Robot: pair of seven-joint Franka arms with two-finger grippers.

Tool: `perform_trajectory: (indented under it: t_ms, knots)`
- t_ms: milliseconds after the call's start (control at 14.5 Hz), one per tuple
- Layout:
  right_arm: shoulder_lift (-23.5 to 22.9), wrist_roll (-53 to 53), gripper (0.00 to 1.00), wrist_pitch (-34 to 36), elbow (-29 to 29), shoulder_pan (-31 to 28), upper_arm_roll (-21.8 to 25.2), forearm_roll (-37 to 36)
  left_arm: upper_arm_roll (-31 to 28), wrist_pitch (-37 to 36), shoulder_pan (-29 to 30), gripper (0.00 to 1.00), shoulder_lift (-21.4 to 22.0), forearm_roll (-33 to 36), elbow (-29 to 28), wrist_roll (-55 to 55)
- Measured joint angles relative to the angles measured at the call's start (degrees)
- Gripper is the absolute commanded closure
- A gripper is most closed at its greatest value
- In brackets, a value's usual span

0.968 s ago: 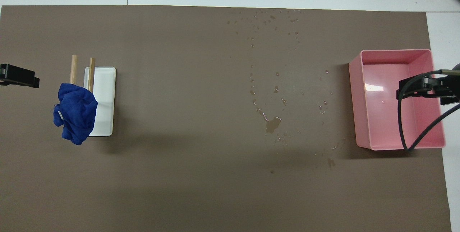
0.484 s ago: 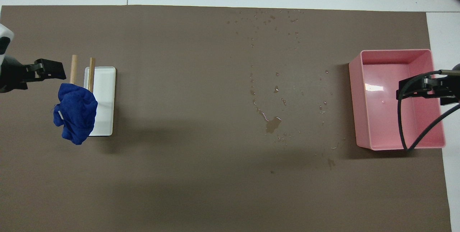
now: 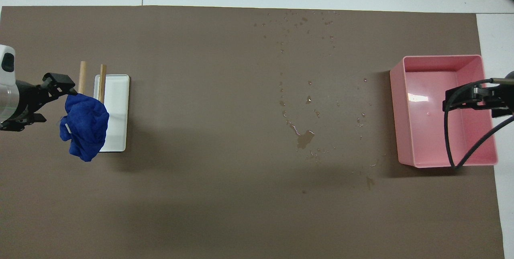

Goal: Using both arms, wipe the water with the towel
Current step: 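Grasp the blue towel with the left gripper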

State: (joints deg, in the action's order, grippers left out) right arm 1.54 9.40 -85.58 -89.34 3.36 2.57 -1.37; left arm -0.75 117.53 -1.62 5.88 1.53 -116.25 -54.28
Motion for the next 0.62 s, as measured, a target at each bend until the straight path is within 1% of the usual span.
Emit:
perform_trajectory:
  t_ms: [138, 276, 415, 622]
  knots:
    - [0.05, 0.00, 0.00, 0.00, -0.03, 0.00, 0.00, 0.00, 0.29, 1.05, -0.39, 0.00, -0.04, 0.00, -1.83, -9.42]
    - [0.11, 0.00, 0.00, 0.00, -0.05, 0.00, 0.00, 0.00, 0.50, 2.40, -0.83, 0.00, -0.42, 0.00, -3.42, -15.32]
    - [0.16, 0.00, 0.00, 0.00, -0.05, 0.00, 0.00, 0.00, 0.33, 3.71, -0.83, 0.00, -1.19, 0.00, -4.77, -17.51]
    - [0.17, 0.00, 0.00, 0.00, -0.06, 0.01, 0.00, 0.00, -0.24, 8.31, 0.02, 0.00, -2.04, 0.00, -7.73, -17.87]
